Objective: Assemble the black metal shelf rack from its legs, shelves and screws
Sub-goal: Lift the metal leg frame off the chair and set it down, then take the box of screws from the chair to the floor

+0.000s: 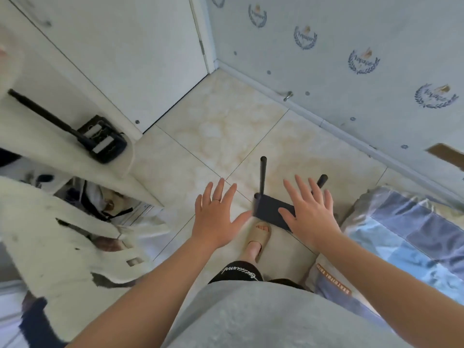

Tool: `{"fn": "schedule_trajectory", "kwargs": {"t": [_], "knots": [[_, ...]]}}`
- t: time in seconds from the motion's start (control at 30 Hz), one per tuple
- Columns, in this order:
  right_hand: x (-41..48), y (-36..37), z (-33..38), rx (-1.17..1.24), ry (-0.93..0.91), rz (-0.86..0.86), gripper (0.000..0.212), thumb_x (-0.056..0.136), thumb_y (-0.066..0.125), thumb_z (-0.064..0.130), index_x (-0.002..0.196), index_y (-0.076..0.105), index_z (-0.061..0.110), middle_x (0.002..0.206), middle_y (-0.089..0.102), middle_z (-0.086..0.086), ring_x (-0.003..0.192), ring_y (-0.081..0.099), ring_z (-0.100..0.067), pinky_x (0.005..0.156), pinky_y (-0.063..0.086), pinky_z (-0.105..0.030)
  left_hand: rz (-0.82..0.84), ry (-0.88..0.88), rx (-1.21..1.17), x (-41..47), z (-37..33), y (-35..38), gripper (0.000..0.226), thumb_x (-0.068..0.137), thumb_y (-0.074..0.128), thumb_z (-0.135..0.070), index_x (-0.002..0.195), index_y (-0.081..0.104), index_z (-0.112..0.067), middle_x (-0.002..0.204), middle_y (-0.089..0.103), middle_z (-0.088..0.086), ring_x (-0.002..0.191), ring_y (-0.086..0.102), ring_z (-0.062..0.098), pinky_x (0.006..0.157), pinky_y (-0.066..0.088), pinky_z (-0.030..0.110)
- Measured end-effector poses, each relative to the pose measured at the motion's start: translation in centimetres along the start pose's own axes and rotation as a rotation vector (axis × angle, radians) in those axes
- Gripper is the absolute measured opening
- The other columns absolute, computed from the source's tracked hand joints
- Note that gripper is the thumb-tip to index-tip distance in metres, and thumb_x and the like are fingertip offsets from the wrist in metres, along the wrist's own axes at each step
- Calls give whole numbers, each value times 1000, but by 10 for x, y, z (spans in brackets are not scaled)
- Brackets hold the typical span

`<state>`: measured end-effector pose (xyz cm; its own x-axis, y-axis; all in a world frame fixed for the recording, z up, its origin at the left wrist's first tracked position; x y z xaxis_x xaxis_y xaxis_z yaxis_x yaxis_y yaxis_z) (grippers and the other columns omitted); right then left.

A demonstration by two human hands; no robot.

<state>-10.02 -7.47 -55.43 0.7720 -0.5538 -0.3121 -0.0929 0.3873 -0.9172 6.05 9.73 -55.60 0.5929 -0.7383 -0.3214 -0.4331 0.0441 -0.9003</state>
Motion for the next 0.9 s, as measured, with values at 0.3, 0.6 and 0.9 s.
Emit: {"fn": "schedule_trajectory", "kwargs": {"t": [0.3, 0.6, 0.9], "knots": [[-65, -17, 105, 77, -305, -58, 69, 101, 38, 54, 160, 8, 33, 169, 5, 3, 155, -1, -26, 122, -1, -55, -245, -119, -92, -130, 31, -50, 85, 83, 28, -79, 156, 14, -38, 168, -1, -9, 151, -13, 15, 120, -4, 50], [-108, -45, 243, 182, -702, -148, 61, 101, 54, 39, 157, 34, 23, 163, 31, -2, 153, 20, -30, 122, 15, -52, -655, -209, -144, -248, 92, -115, 66, 92, 42, -62, 149, 42, -28, 160, 33, -6, 152, 13, 18, 120, 16, 47], [-173, -11, 406, 211, -1022, -79, 58, 100, 58, 32, 153, 40, 20, 160, 36, -2, 150, 25, -29, 118, 21, -46, -816, -502, -171, -372, 228, -111, 64, 92, 44, -57, 147, 46, -25, 157, 37, -6, 150, 22, 19, 117, 21, 46]]}}
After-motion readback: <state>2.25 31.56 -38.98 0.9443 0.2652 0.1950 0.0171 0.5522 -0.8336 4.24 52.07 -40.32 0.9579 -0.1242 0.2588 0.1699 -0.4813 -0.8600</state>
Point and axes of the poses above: each hand's wrist, its own x-axis towards the middle knuckle, its own y-axis out of the palm, z = x × y, the point moved 4 cm from there along x, towards the middle knuckle
